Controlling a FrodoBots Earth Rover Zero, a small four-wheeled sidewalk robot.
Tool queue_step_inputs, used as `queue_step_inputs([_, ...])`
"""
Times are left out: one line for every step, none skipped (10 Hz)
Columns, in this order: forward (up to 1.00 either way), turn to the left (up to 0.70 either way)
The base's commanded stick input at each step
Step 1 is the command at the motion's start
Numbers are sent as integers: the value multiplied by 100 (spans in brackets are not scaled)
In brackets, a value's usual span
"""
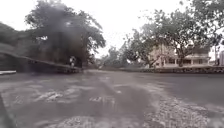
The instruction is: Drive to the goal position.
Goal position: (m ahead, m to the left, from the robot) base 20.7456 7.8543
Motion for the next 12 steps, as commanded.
queue_step_inputs([70,0])
queue_step_inputs([70,0])
queue_step_inputs([70,0])
queue_step_inputs([70,0])
queue_step_inputs([70,0])
queue_step_inputs([70,0])
queue_step_inputs([70,0])
queue_step_inputs([70,10])
queue_step_inputs([70,10])
queue_step_inputs([70,0])
queue_step_inputs([70,0])
queue_step_inputs([70,0])
